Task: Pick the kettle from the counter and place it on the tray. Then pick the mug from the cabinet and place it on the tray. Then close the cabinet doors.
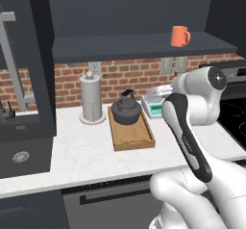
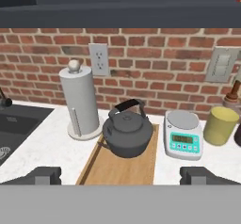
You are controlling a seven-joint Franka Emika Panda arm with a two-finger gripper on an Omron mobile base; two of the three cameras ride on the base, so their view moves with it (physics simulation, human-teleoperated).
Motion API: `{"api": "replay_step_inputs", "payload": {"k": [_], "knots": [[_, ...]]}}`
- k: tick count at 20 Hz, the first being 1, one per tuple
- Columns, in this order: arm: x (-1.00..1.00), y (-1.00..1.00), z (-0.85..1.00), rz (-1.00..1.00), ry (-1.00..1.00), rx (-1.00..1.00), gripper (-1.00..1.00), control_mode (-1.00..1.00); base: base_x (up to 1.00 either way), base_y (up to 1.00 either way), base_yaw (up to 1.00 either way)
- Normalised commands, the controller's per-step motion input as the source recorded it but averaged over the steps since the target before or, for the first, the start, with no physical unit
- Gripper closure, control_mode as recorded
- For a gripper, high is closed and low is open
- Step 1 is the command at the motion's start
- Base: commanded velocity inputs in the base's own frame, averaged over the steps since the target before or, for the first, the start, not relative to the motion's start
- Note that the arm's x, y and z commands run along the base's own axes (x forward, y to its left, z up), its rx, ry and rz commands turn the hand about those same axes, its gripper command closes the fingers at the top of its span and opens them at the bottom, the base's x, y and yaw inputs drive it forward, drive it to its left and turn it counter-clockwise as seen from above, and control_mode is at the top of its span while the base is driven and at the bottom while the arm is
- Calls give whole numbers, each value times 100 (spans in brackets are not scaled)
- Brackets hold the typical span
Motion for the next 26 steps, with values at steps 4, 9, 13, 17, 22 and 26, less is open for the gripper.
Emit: {"api": "replay_step_inputs", "payload": {"k": [4,9,13,17,22,26], "knots": [[-21,-27,59,-6,2,0,-100,-100,0,0,0],[-18,-31,56,-6,2,1,-100,-100,0,0,0],[-20,-35,49,-2,3,5,-100,-100,0,0,0],[-13,-39,39,-1,0,2,-100,-100,0,0,0],[3,-47,32,-7,0,0,-100,-100,0,0,0],[18,-42,29,-6,1,0,-100,-100,0,0,0]]}}
